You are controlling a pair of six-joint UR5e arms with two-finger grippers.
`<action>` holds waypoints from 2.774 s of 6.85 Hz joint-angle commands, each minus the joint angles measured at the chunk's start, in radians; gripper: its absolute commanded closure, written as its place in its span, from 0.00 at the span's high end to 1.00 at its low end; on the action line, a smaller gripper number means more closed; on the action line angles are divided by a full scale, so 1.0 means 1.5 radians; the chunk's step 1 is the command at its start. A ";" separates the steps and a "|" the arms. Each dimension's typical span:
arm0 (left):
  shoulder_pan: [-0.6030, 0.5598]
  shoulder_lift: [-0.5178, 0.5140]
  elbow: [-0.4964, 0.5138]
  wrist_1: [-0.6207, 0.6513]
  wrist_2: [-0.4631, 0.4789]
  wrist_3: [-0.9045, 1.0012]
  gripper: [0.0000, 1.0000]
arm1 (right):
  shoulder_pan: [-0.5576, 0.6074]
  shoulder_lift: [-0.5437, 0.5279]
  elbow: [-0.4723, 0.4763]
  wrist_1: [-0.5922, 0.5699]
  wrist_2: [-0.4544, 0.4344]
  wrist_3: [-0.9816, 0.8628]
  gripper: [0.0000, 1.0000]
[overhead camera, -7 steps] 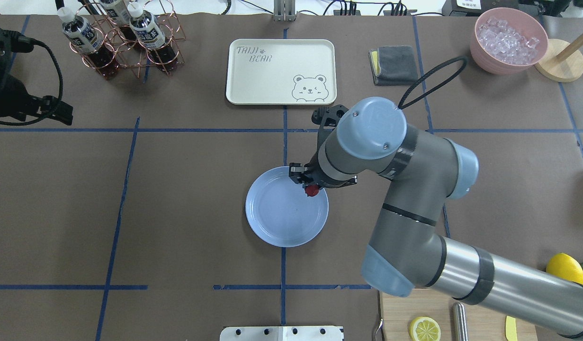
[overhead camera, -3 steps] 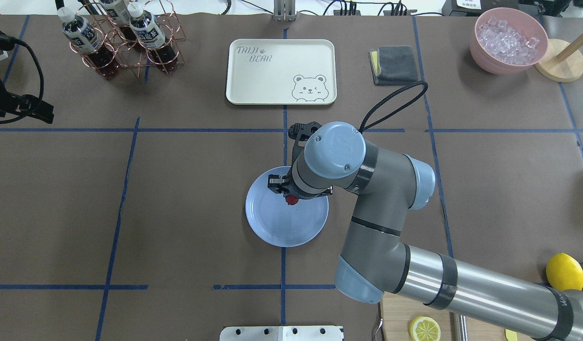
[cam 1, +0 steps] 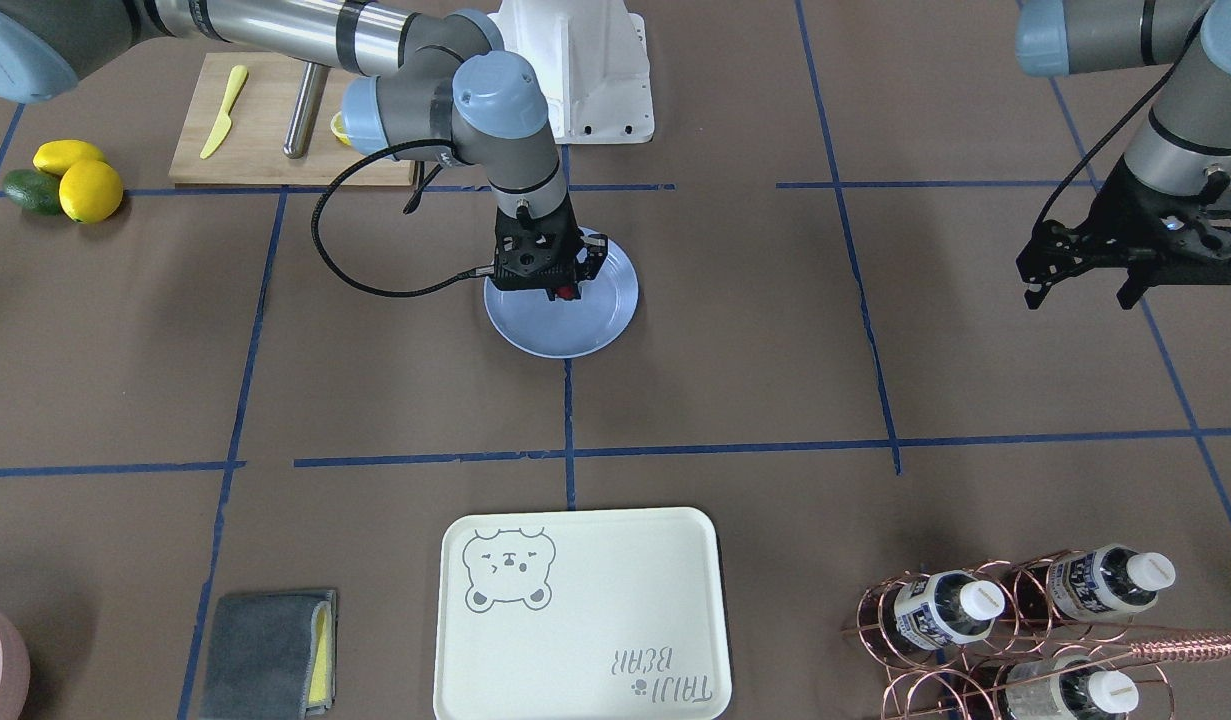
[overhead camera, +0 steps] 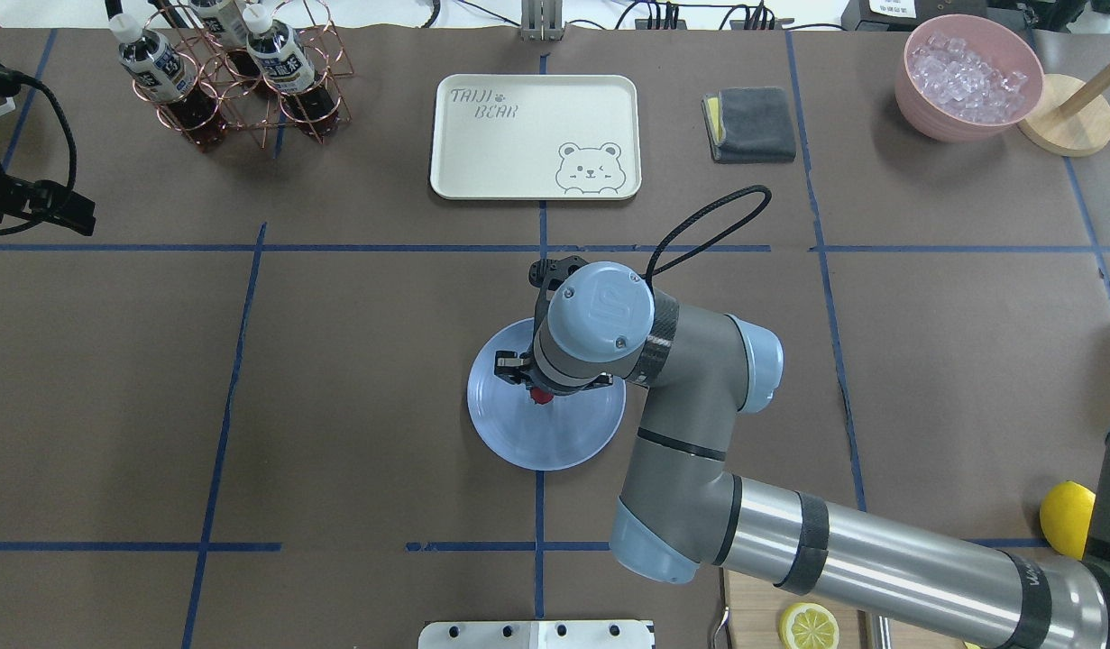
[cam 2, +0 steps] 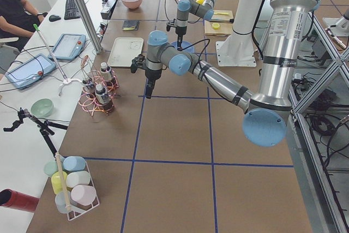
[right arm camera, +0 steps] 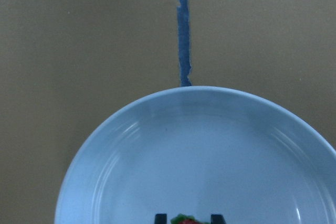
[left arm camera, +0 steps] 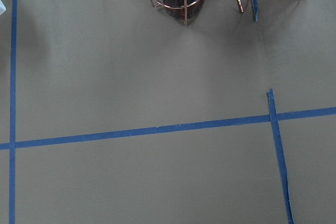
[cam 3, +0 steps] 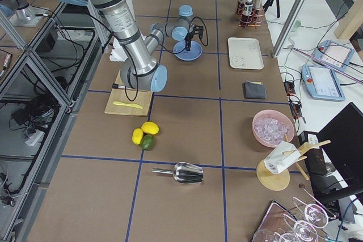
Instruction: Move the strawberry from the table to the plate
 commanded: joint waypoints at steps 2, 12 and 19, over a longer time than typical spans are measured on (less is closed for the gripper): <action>-0.001 -0.001 0.006 -0.001 0.000 0.000 1.00 | -0.001 -0.002 -0.002 0.006 0.000 -0.001 0.73; -0.221 0.022 0.114 0.009 -0.112 0.335 1.00 | 0.339 -0.193 0.282 -0.327 0.164 -0.446 1.00; -0.275 0.131 0.137 0.008 -0.179 0.393 1.00 | 0.744 -0.436 0.109 -0.306 0.365 -1.088 1.00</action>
